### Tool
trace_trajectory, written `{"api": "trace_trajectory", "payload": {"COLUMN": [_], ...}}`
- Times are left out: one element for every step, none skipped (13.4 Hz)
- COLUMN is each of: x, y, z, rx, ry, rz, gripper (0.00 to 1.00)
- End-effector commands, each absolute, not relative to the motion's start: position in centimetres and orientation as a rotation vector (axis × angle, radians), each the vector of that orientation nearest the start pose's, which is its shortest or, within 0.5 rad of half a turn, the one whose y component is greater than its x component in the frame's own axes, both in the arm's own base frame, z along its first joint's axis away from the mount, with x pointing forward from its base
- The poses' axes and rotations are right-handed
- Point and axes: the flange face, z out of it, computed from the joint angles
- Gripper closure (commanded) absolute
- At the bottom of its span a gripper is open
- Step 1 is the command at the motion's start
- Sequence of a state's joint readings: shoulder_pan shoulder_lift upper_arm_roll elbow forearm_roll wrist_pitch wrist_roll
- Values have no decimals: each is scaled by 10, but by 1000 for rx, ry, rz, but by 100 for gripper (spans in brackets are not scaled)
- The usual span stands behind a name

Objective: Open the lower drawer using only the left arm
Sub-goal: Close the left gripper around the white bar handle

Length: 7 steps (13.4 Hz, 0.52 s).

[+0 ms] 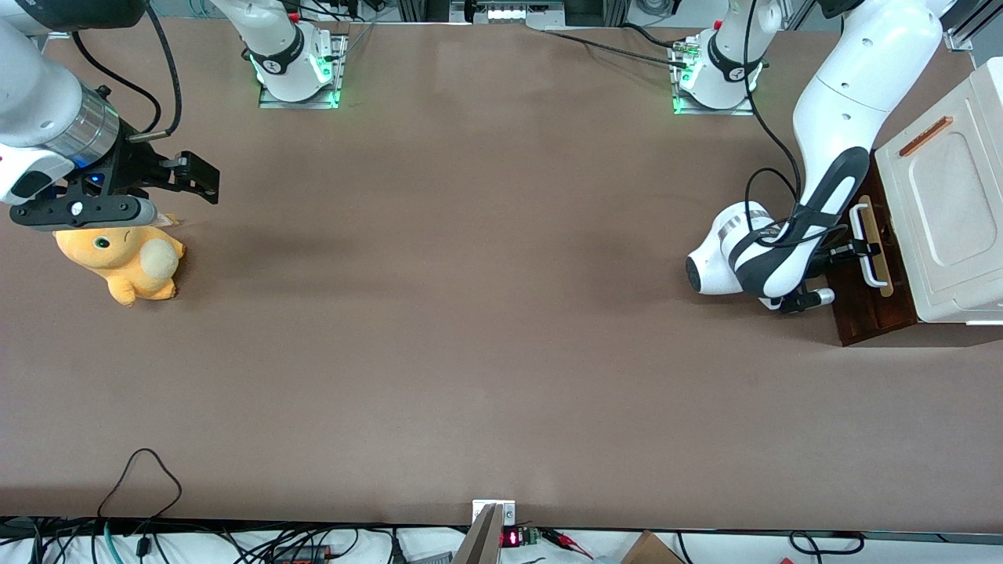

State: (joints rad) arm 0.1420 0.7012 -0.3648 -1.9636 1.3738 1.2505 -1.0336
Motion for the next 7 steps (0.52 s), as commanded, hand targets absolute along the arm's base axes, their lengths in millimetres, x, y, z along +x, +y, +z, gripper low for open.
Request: {"api": "trace_trajectory", "payload": {"x": [534,535,536,536,536,536,539], "y": [17,18,16,16,15,13,10], "z": [161,162,162,162,162,162,166], "rx": [-1579,-1577,-1577,-1577,-1576,-1577,-1575], "ry": [-38,-41,-40,-37,-36,-34,-33], "rz": [225,225,225,227,225,224,225], "gripper": [95,98,100,100,100,100,100]}}
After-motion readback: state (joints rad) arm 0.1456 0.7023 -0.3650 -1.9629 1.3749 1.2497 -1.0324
